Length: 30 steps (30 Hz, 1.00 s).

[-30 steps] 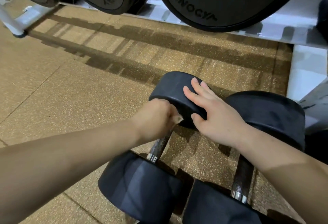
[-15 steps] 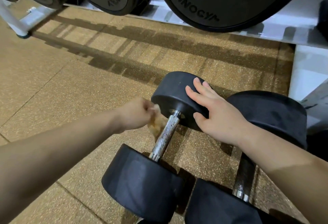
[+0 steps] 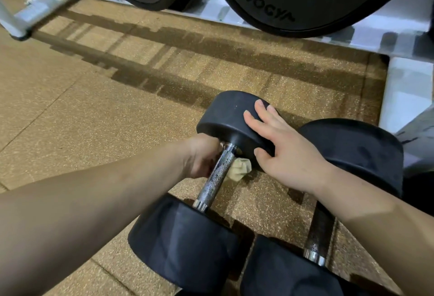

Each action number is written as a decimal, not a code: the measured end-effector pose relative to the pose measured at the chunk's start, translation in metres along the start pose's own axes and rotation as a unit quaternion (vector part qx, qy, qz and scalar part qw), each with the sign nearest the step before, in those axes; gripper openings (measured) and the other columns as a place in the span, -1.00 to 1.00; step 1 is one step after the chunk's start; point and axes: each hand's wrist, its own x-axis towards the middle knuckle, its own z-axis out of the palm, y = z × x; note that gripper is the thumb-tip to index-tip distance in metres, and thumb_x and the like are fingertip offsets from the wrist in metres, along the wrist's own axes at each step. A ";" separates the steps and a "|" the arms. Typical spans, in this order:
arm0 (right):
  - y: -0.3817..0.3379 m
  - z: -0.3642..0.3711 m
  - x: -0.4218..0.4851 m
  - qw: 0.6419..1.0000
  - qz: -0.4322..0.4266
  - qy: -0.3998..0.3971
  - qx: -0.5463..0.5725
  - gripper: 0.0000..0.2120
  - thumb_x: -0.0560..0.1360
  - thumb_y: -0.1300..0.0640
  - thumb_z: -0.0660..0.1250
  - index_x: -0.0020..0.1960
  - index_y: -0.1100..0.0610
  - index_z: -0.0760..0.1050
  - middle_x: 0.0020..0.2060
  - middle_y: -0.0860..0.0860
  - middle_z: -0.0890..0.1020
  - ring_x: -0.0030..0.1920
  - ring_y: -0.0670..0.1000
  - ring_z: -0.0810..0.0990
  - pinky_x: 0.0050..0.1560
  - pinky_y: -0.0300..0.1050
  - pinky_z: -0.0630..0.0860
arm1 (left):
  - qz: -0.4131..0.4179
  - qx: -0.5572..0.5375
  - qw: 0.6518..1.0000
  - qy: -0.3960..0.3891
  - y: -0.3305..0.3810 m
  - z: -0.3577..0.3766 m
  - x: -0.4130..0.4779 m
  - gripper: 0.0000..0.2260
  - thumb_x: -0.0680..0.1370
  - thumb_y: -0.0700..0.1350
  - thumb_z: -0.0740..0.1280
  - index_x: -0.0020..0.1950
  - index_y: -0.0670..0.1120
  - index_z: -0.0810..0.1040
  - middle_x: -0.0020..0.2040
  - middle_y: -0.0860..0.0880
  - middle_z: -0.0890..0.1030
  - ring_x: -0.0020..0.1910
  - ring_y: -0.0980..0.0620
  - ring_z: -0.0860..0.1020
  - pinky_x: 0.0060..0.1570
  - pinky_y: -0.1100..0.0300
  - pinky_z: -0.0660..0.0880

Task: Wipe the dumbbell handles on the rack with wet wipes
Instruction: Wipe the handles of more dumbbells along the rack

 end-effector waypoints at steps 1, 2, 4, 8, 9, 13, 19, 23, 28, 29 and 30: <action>-0.001 0.000 0.000 1.000 -0.001 -0.003 0.001 -0.25 0.63 0.17 0.26 0.63 -0.35 0.03 0.61 -0.41 -0.18 0.59 -0.35 -0.27 0.45 -0.05 0.39 | 0.008 -0.016 1.000 -0.001 -0.004 -0.001 -0.004 -0.70 0.71 -0.33 0.07 0.09 -0.28 0.61 0.01 -0.33 0.71 -0.21 -0.17 0.71 0.01 -0.16 0.68; -0.001 0.001 0.000 1.000 -0.003 -0.008 0.002 -0.25 0.63 0.17 0.26 0.63 -0.35 0.03 0.61 -0.41 -0.19 0.58 -0.35 -0.28 0.46 -0.06 0.39 | 0.013 -0.006 1.000 -0.011 -0.011 -0.005 -0.011 -0.71 0.73 -0.30 0.10 0.11 -0.28 0.62 0.01 -0.31 0.72 -0.23 -0.12 0.71 -0.10 -0.06 0.71; 0.000 0.001 0.000 1.000 -0.012 -0.013 0.005 -0.25 0.64 0.18 0.26 0.63 -0.36 0.02 0.61 -0.41 -0.20 0.58 -0.35 -0.29 0.42 -0.05 0.43 | 0.003 0.107 0.994 -0.017 -0.022 -0.021 -0.028 -0.75 0.74 -0.26 0.15 0.07 -0.27 0.62 -0.24 -0.17 0.70 -0.40 -0.01 0.63 -0.36 0.17 0.60; -0.007 -0.003 -0.001 1.000 -0.003 -0.013 0.001 -0.31 0.64 0.13 0.26 0.65 -0.29 0.08 0.64 -0.34 -0.13 0.62 -0.28 -0.23 0.49 -0.02 0.36 | 0.088 0.200 0.976 -0.014 -0.004 -0.042 -0.062 -0.73 0.73 -0.12 0.22 0.01 -0.26 0.61 -0.12 -0.31 0.71 -0.24 -0.05 0.62 -0.09 0.12 0.57; -0.012 -0.001 -0.002 1.000 -0.004 0.015 -0.010 -0.37 0.64 0.10 0.26 0.64 -0.22 0.17 0.67 -0.27 -0.02 0.64 -0.23 -0.13 0.53 -0.02 0.32 | 0.107 0.163 0.981 -0.008 0.001 -0.044 -0.066 -0.76 0.73 -0.14 0.21 0.04 -0.22 0.61 -0.03 -0.30 0.72 -0.15 -0.11 0.67 0.01 0.05 0.61; -0.040 0.011 -0.009 0.983 -0.011 0.182 0.020 -0.63 0.63 -0.13 0.26 0.37 -0.04 0.54 0.27 -0.15 0.56 0.37 -0.06 0.45 0.32 0.00 0.50 | 0.169 0.139 0.976 0.009 0.002 -0.036 -0.079 -0.87 0.72 -0.18 0.22 0.12 -0.21 0.53 0.04 -0.32 0.71 0.09 -0.34 0.68 0.18 -0.18 0.62; -0.070 0.007 -0.013 0.976 -0.016 0.104 0.192 -0.70 0.52 -0.30 0.36 0.05 -0.11 0.65 -0.06 -0.13 0.65 0.01 -0.11 0.64 0.06 -0.02 0.62 | 0.248 0.054 0.964 -0.083 -0.013 -0.024 -0.086 -0.86 0.64 -0.23 0.32 0.12 -0.28 0.58 0.04 -0.31 0.67 -0.12 -0.10 0.66 -0.03 -0.05 0.59; -0.065 0.002 -0.009 0.902 0.094 -0.179 0.380 -0.67 0.51 -0.19 0.48 0.16 0.00 0.68 -0.02 -0.02 0.77 0.09 -0.06 0.73 0.30 0.05 0.60 | 0.257 0.053 0.962 -0.077 -0.017 -0.030 -0.080 -0.90 0.63 -0.20 0.35 0.04 -0.17 0.66 0.01 -0.40 0.65 -0.09 -0.24 0.60 -0.08 -0.03 0.49; -0.051 0.026 -0.016 0.837 0.171 -0.247 0.457 -0.70 0.69 0.05 0.29 0.23 0.26 0.61 0.02 0.21 0.76 0.09 0.19 0.75 0.14 0.02 0.67 | 0.216 0.107 0.969 -0.043 -0.025 -0.033 -0.068 -0.90 0.64 -0.22 0.38 0.10 -0.24 0.63 -0.10 -0.32 0.66 -0.21 -0.17 0.58 -0.20 0.02 0.53; -0.047 0.031 -0.015 0.832 0.199 -0.229 0.465 -0.73 0.71 0.09 0.26 0.21 0.26 0.61 0.02 0.22 0.76 0.06 0.21 0.76 0.08 0.03 0.69 | 0.224 0.123 0.967 0.012 -0.025 -0.037 -0.064 -0.91 0.63 -0.21 0.39 0.10 -0.20 0.64 -0.11 -0.29 0.67 -0.22 -0.12 0.60 -0.19 0.03 0.53; -0.043 0.035 -0.014 0.830 0.236 -0.202 0.463 -0.75 0.72 0.11 0.24 0.21 0.24 0.62 0.00 0.22 0.76 0.02 0.22 0.76 0.02 0.05 0.71 | 0.238 0.160 0.955 0.076 -0.026 -0.043 -0.059 -0.92 0.63 -0.18 0.41 0.10 -0.14 0.63 -0.16 -0.22 0.66 -0.23 -0.05 0.59 -0.19 0.07 0.52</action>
